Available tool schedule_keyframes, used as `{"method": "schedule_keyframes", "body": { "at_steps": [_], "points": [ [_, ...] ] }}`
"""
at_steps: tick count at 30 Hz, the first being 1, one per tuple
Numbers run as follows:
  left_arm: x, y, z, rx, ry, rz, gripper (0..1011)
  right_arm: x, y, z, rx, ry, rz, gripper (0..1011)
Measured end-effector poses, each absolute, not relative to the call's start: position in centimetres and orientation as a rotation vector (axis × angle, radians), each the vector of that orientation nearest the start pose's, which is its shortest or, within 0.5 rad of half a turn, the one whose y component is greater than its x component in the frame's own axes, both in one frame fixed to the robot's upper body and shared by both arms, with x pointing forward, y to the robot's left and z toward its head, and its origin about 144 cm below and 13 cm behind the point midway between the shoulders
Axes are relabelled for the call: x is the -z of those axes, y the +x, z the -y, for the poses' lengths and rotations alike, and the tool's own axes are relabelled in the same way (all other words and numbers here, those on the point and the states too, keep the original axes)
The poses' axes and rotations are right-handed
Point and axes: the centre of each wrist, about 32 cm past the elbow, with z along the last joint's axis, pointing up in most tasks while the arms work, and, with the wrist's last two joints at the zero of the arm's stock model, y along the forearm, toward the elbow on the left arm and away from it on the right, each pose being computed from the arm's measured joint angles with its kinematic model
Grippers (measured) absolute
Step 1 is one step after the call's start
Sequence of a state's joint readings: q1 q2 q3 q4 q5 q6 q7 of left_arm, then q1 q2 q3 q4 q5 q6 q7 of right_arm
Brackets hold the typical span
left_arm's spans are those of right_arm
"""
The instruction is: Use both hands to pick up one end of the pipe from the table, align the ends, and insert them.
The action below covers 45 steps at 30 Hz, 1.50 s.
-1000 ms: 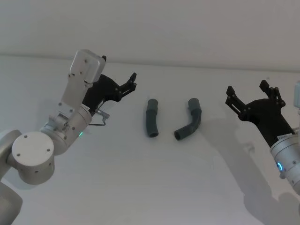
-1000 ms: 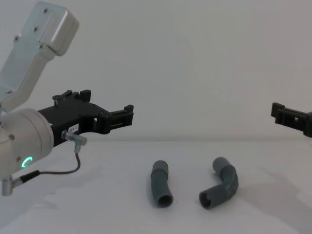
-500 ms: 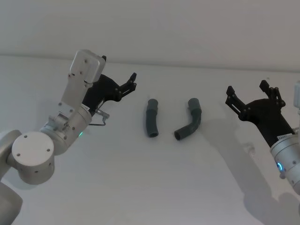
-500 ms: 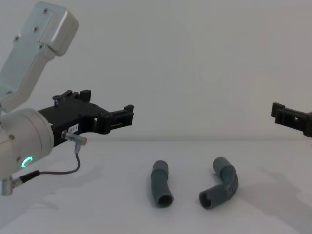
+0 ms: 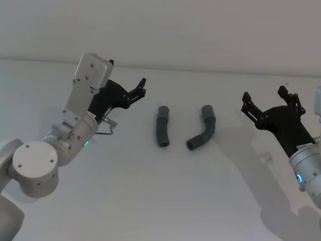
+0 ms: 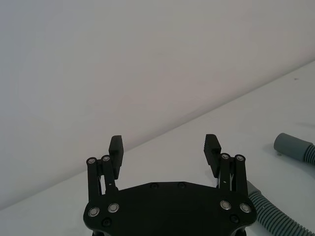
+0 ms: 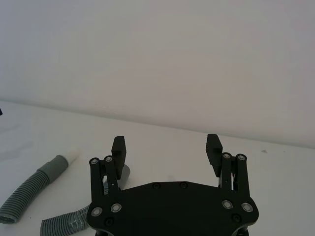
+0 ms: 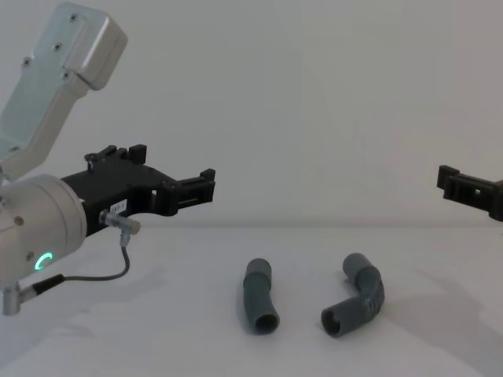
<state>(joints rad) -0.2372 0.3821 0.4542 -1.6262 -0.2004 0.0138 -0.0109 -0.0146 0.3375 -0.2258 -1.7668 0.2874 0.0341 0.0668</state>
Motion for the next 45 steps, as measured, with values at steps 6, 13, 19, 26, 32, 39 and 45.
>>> {"method": "schedule_keyframes", "body": {
  "at_steps": [6, 13, 19, 26, 32, 39, 45],
  "points": [
    [-120.44, 49.20, -19.84, -1.124, 0.061, 0.268, 1000, -118.87, 44.33, 23.71, 1.229, 0.026, 0.075, 996],
    [-120.44, 49.20, -19.84, -1.124, 0.061, 0.268, 1001, -118.87, 44.33, 23.71, 1.229, 0.026, 0.075, 996],
    [-120.44, 49.20, -19.84, -1.124, 0.061, 0.268, 1000, -118.87, 44.33, 23.71, 1.229, 0.026, 0.075, 996],
    [-120.44, 49.20, -19.84, -1.124, 0.061, 0.268, 1000, -118.87, 44.33, 23.71, 1.229, 0.026, 0.075, 996],
    [-120.45, 49.20, -19.84, -1.124, 0.061, 0.268, 1000, -118.87, 44.33, 23.71, 1.229, 0.026, 0.075, 996],
    [-120.44, 49.20, -19.84, -1.124, 0.061, 0.268, 1000, -118.87, 44.33, 23.71, 1.229, 0.026, 0.075, 996],
    [-120.44, 49.20, -19.84, -1.124, 0.061, 0.268, 1000, -118.87, 44.33, 23.71, 1.229, 0.026, 0.075, 996]
  ]
}}
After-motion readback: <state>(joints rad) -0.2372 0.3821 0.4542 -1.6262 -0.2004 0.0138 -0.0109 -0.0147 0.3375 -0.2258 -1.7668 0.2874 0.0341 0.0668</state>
